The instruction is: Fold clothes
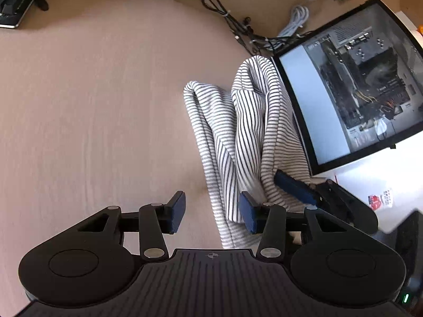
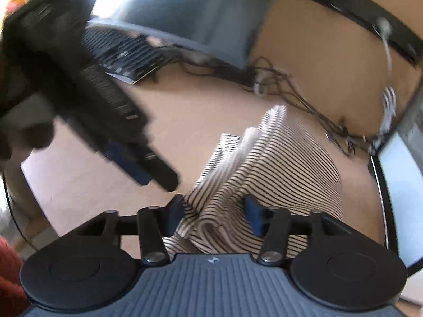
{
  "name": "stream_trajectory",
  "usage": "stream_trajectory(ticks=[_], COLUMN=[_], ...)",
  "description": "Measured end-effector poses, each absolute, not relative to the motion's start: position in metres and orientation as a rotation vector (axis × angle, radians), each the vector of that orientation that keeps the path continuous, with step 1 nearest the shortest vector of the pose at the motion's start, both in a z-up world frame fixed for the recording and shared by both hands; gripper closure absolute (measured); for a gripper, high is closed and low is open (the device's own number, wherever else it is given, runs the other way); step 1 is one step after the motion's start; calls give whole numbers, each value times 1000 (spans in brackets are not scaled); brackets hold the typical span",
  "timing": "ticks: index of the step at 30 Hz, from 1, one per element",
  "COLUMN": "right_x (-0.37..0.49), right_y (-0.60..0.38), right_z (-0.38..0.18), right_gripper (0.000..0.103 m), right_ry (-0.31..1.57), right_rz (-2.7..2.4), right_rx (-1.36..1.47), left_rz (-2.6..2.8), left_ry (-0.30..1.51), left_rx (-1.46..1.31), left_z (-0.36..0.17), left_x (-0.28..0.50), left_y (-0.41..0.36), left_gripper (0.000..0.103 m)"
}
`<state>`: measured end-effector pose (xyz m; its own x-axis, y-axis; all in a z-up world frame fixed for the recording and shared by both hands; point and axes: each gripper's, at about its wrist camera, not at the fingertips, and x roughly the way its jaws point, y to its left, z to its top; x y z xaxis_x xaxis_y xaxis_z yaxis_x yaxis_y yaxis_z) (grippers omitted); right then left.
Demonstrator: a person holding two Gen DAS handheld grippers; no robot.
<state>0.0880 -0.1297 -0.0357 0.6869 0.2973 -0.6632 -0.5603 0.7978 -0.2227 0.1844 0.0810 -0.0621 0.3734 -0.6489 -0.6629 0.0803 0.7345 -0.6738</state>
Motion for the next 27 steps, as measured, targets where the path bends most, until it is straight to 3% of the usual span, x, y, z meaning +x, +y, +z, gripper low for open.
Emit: stream_trajectory(ticks=[3,5,15,20,27], right_x=[97,105,98,93,87], right_y=[-148,-164,-210,-202,-182], right_z=[-27,-21,30,-1,-32], right_gripper=[83,86,88,89,89], right_ry=[653,664,696,733,741], right_rz=[458,439,658,731,795], right_rx=[-421,-387,-408,-431,-579], left_rz=[-537,-563,-688,-678,-543], left_ry=[1112,1124,1139,1150,1126], left_rx=[-595,-589,-470,-511,-422], left_z=[-65,-67,-71,-79,-55], left_x=[186,187,208,210,207], left_y=[68,57,-11,-3,26], left_gripper=[54,54,57,71,62])
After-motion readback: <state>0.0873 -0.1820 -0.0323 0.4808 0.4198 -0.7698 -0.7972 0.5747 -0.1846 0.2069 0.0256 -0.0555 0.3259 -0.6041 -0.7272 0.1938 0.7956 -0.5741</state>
